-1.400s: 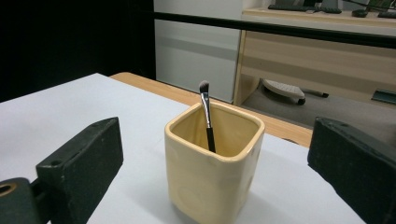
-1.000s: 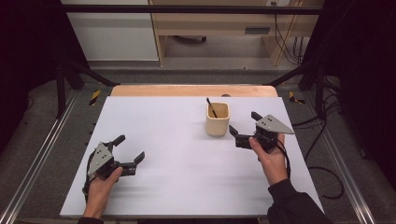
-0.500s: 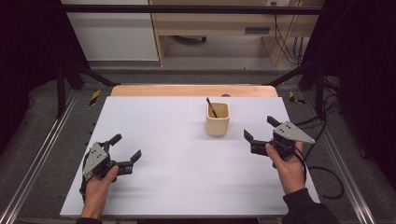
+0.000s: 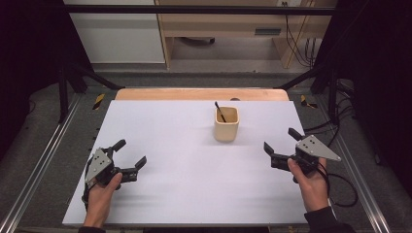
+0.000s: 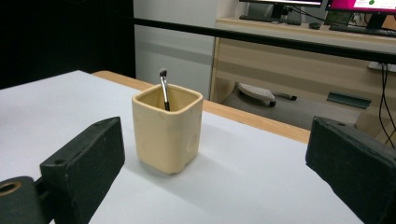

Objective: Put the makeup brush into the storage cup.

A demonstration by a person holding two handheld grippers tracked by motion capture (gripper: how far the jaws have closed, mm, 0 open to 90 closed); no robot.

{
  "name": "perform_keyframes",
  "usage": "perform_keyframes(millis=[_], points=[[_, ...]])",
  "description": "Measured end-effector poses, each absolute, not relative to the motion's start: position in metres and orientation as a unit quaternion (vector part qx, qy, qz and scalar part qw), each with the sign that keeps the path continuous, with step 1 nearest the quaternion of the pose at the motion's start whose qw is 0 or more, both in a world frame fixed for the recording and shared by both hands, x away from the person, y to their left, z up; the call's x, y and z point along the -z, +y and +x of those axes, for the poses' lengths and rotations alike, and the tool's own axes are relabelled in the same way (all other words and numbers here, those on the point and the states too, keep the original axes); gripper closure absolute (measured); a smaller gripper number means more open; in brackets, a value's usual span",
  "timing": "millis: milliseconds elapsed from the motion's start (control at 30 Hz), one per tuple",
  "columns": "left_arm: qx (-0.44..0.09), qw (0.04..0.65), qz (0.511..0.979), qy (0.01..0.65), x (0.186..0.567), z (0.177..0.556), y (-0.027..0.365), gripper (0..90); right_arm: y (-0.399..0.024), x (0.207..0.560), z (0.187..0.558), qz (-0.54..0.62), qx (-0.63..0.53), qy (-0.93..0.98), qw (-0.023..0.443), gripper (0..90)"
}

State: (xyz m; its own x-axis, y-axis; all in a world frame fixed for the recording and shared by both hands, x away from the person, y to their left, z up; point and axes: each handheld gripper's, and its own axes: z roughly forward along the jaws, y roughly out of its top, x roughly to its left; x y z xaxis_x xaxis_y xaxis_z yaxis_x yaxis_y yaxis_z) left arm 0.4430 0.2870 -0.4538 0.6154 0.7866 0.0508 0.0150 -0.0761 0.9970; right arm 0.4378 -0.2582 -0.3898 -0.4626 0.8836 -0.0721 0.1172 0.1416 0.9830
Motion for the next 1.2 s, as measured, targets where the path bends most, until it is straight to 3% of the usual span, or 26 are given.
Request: perform_keyframes(millis=[1200], points=[[-0.314,0.604,0.668,0.300,0.458,0.439,0.293,0.7,-0.281,0.449,0.421,0.392,-0.548,0.651,0.349,5.9]])
